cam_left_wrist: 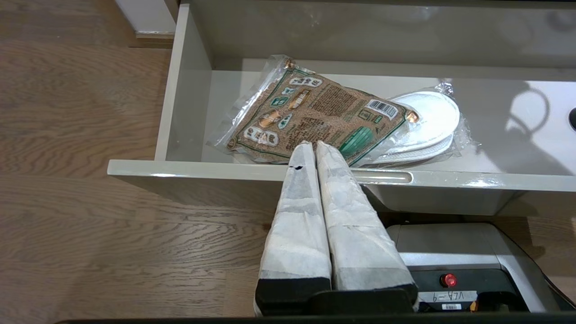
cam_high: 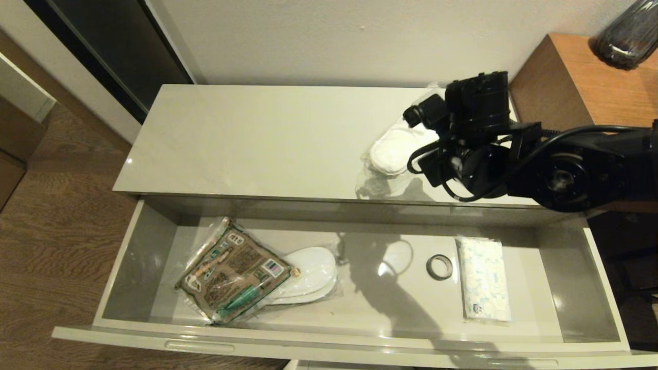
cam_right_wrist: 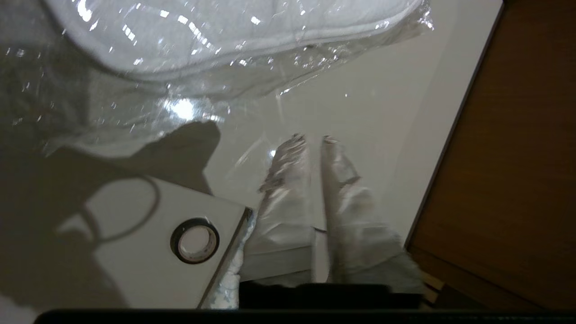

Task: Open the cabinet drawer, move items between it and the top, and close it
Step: Pick up the disposable slippers on the table

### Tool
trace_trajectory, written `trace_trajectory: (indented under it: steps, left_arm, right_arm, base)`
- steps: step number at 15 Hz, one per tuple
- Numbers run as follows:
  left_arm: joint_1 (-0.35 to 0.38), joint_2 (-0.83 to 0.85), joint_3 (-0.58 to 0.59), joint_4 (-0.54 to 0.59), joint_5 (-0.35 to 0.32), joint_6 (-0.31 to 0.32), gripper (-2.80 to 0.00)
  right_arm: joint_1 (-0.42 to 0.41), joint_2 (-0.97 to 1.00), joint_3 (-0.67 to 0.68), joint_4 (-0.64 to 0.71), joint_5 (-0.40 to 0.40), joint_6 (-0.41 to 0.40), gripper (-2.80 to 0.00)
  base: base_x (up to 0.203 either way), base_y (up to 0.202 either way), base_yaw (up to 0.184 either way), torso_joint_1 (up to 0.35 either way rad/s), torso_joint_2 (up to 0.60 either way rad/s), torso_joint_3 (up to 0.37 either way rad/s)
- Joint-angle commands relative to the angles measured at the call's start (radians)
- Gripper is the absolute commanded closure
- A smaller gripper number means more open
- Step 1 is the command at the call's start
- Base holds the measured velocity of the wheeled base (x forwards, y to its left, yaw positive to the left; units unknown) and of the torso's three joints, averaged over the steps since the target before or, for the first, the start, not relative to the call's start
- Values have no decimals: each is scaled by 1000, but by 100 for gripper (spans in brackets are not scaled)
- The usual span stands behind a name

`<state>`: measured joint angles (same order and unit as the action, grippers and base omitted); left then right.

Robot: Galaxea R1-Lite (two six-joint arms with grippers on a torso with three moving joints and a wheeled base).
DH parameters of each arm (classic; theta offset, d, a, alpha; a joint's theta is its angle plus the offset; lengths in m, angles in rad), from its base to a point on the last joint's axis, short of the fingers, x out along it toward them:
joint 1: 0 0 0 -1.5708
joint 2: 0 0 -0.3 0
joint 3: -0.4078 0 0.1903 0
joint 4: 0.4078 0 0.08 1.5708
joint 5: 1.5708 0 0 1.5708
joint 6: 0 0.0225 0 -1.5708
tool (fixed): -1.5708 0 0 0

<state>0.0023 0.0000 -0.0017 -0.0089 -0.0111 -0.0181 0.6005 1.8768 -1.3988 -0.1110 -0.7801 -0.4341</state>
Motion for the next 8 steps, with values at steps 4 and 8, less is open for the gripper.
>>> trace_trajectory:
  steps: [4,8]
  left_arm:
    - [1,2,0,0,0,0,0]
    - [1,2,0,0,0,0,0]
  right_arm:
    - [43,-4,125,-16,-47,-99,-280]
    - [65,79,76,-18,-98,-188,-280]
  base:
    - [0,0,0,0,0,0]
    - [0,0,0,0,0,0]
